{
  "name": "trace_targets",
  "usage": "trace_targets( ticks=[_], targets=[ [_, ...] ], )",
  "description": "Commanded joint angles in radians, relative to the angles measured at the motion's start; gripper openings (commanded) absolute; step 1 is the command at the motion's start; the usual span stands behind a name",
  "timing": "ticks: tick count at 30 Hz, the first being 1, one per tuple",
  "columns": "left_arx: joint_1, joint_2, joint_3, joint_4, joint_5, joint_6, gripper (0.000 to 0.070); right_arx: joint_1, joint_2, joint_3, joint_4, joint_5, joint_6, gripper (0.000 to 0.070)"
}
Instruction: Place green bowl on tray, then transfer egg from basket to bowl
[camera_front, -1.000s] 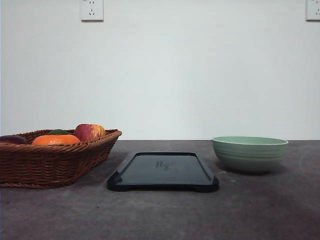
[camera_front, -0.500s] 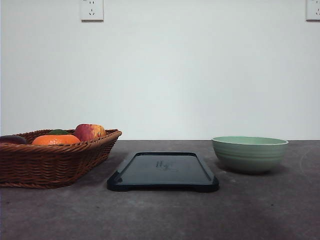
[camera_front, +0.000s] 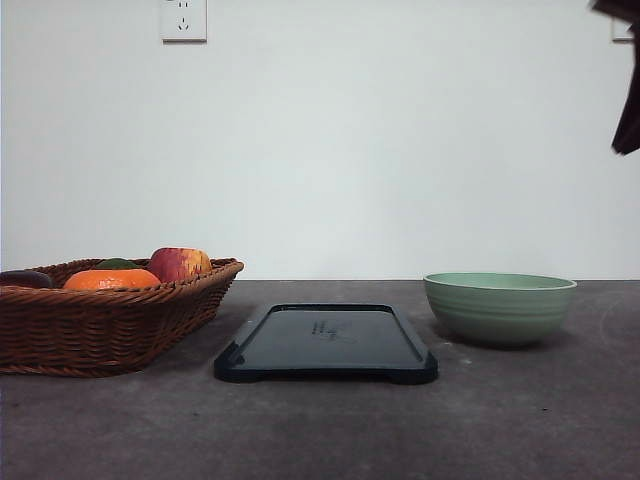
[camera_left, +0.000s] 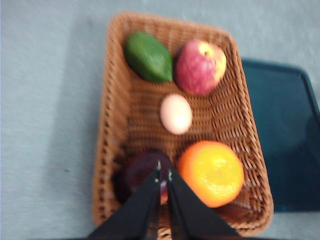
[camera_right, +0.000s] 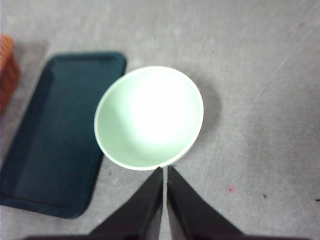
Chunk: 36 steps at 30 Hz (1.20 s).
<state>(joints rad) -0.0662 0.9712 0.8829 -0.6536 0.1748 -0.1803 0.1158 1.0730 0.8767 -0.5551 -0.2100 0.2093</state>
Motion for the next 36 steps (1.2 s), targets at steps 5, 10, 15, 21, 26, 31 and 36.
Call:
trace_targets(
  ticks=[5,10,15,21,26,31,36],
  targets=[
    [-0.002,0.100,0.056,-0.069,0.057,0.017,0.0008,0.000,0.130,0.086,-0.065,-0.003,-0.041,0.0004],
    [-0.002,0.120,0.059,-0.057,0.071,0.030,0.0030,0.000,0.164,0.092,-0.077,-0.027,-0.079,0.0078],
    [-0.002,0.120,0.059,-0.045,0.071,0.030,0.0211,0.000,0.165,0.092,-0.097,-0.025,-0.079,0.0382],
    [-0.002,0.120,0.059,-0.020,0.071,0.030,0.0244,-0.001,0.172,0.104,-0.104,0.003,-0.047,0.0386],
    [-0.002,0.120,0.059,-0.020,0.071,0.030,0.0290,-0.022,0.228,0.161,-0.119,0.005,-0.025,0.0378],
    [-0.002,0.120,0.059,-0.020,0.071,0.029,0.0290,-0.035,0.338,0.252,-0.131,0.000,-0.026,0.0354],
    [-0.002,0.120,0.059,-0.019,0.071,0.017,0.0290,-0.040,0.474,0.343,-0.142,-0.002,-0.032,0.0346]
  ],
)
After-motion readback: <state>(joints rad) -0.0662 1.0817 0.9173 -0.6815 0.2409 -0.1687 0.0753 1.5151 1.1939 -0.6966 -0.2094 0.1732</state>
